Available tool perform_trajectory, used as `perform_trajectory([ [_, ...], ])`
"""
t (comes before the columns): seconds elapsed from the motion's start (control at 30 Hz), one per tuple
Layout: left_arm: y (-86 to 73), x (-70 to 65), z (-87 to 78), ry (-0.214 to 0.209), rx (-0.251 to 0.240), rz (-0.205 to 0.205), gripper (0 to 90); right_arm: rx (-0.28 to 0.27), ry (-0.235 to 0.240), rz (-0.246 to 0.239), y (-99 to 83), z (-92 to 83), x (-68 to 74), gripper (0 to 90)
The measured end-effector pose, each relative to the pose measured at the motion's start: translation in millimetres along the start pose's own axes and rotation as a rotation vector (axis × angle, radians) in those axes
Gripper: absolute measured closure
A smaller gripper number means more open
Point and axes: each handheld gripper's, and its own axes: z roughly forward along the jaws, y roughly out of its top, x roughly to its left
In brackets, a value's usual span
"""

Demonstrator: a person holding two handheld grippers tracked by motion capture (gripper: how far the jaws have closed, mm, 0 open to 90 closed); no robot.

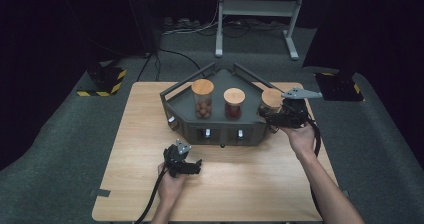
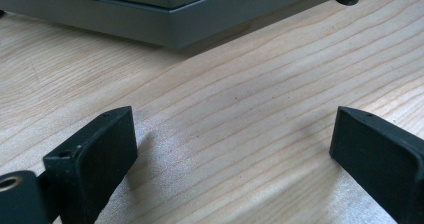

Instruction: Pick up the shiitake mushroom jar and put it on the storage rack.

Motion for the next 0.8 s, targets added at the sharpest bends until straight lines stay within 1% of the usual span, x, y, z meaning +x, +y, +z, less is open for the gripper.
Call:
perform_trajectory([
  [0.07,0.2,1.1,-0.9,0.000,0.013,0.016,4.8,0.003,-0.001,0.001,0.2,1.6,-0.2,25.0],
  [0.17,0.0,0.1,-0.1,0.000,0.002,0.002,4.8,0.006,-0.002,0.000,0.8,3.3,-0.1,25.0],
  [0.2,0.2,1.1,-0.9,0.000,0.014,0.016,4.8,0.007,-0.003,-0.001,1.1,3.9,-0.1,25.0],
  [0.23,0.1,0.7,-0.5,0.000,0.008,0.010,4.8,0.006,-0.004,-0.002,1.3,4.4,-0.1,25.0],
  [0.27,0.2,1.0,-0.8,0.000,0.012,0.014,4.8,0.007,-0.004,-0.002,1.6,5.0,-0.2,25.0],
  [0.3,0.0,0.0,0.0,0.000,0.000,0.000,4.8,0.007,-0.006,-0.002,1.9,5.6,-0.3,25.0],
  [0.33,0.0,0.0,0.0,0.000,0.000,0.000,4.8,0.008,-0.010,-0.005,2.3,6.7,-0.5,25.0],
  [0.4,0.2,1.1,-1.0,0.000,0.014,0.017,4.8,0.010,-0.012,-0.003,2.9,8.8,-1.0,25.0],
  [0.47,0.0,0.0,0.0,0.000,0.000,0.000,4.8,0.013,-0.015,-0.003,3.2,10.9,-1.2,25.0],
  [0.7,0.1,0.4,-0.4,0.000,0.006,0.006,4.8,0.025,-0.023,-0.016,5.2,16.0,0.2,25.0],
  [0.77,0.0,0.1,-0.1,0.000,0.001,0.001,4.8,0.026,-0.023,-0.014,5.5,17.5,-0.1,25.0],
  [0.8,0.1,0.7,-0.6,0.000,0.008,0.011,4.8,0.028,-0.024,-0.012,5.5,18.6,-0.3,25.0],
])
